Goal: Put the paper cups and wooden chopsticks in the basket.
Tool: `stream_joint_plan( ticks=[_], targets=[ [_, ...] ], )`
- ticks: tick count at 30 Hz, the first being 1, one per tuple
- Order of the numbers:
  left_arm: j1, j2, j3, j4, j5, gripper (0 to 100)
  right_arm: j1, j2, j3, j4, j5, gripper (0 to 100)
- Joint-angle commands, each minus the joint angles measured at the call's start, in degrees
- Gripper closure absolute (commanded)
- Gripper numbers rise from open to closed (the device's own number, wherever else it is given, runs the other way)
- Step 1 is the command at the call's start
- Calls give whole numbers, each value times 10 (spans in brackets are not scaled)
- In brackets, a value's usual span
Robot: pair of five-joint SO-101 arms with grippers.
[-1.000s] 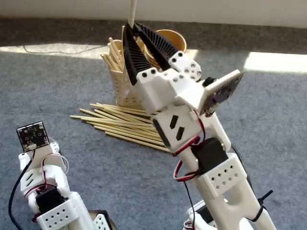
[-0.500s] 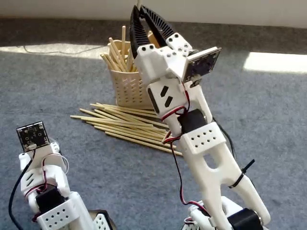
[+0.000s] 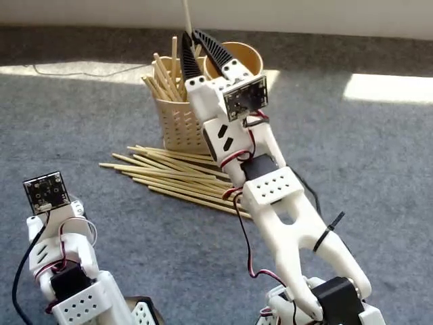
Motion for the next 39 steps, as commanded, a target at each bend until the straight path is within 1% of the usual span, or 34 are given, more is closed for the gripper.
stream_joint_plan(
  ticks=[1,3,7,10,14,25,34,37,39],
  targets=[
    [11,0,11,-11,-5,905,-6,-13,7,-11,10,994],
    [11,0,11,-11,-5,905,-7,-13,22,-11,10,971],
    [11,0,11,-11,-5,905,-7,-14,47,-10,10,892],
    [11,0,11,-11,-5,905,-7,-15,49,-10,10,891],
    [11,0,11,-11,-5,905,-7,-53,51,-1,10,891],
    [11,0,11,-11,-5,905,-62,-238,66,277,9,891],
    [11,0,11,-11,-5,905,-66,-376,158,409,10,891],
    [11,0,11,-11,-5,905,-68,-397,184,461,10,891],
    [11,0,11,-11,-5,905,-83,-395,205,483,12,891]
  ],
)
